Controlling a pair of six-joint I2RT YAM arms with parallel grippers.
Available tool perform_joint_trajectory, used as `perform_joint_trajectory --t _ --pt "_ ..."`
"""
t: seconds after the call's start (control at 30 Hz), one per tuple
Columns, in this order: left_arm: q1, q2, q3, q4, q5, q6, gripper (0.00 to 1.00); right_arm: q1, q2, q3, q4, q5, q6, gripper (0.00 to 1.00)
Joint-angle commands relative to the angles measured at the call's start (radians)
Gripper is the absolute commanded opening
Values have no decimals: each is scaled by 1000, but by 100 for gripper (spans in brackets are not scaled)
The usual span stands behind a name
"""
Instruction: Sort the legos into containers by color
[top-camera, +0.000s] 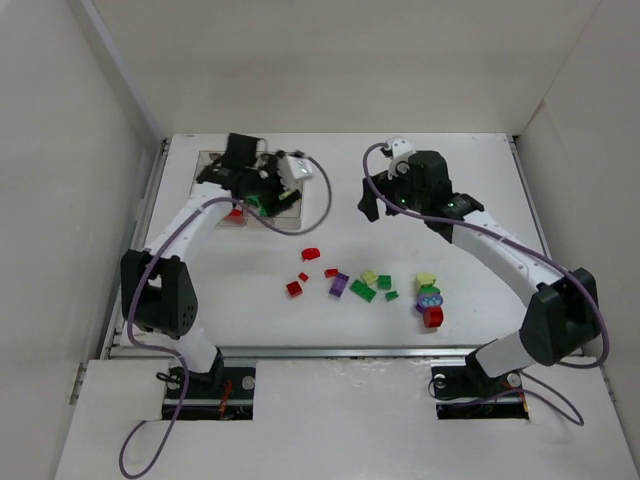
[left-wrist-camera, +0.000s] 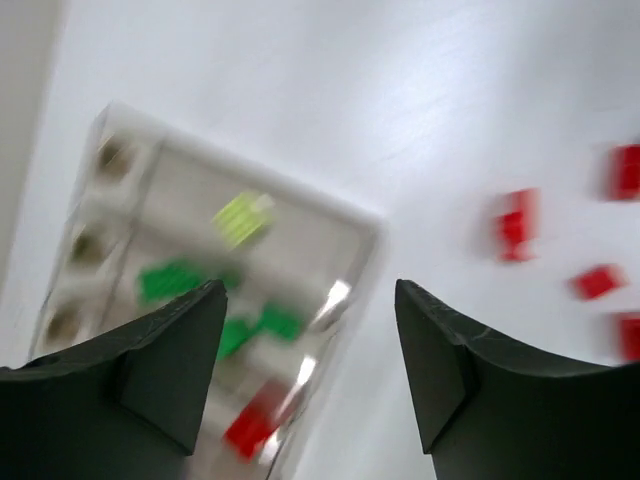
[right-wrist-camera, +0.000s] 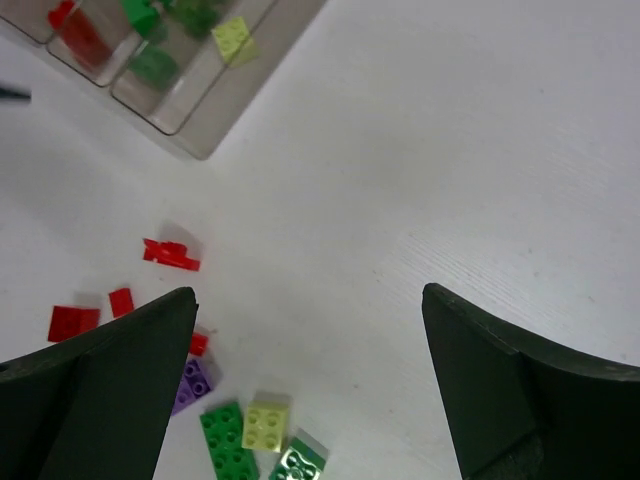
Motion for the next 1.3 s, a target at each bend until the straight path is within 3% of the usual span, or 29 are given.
perform_joint_trajectory --t 0.0,0.13,0.33,0.63,0.73,0.8,0.97,1.13,1.27 --pt "-201 36 6 -280 107 109 64 -24 -77 -27 23 -3 0 99" --pt "-333 109 -17 -268 23 100 52 -34 -120 -75 23 -3 -11 99" --pt "-342 250 18 -219 -63 72 49 -43 -179 -141 34 -22 -11 99" --pt "-333 306 3 -240 -103 94 40 -52 -197 -162 43 -22 -20 99" --pt "-313 306 -7 -251 -103 94 23 -52 -174 -151 52 -31 -20 99" --pt "-302 296 -7 -260 -68 94 3 -52 -162 -141 52 -31 -20 99" --pt "-282 247 62 -282 13 84 0 -52 -128 -104 52 -49 -20 99" --pt "-165 166 164 -244 121 -113 0 -52 -110 -76 52 -49 -11 99" --pt "-16 106 173 -28 43 -443 0 -52 -91 -56 52 -60 -11 99"
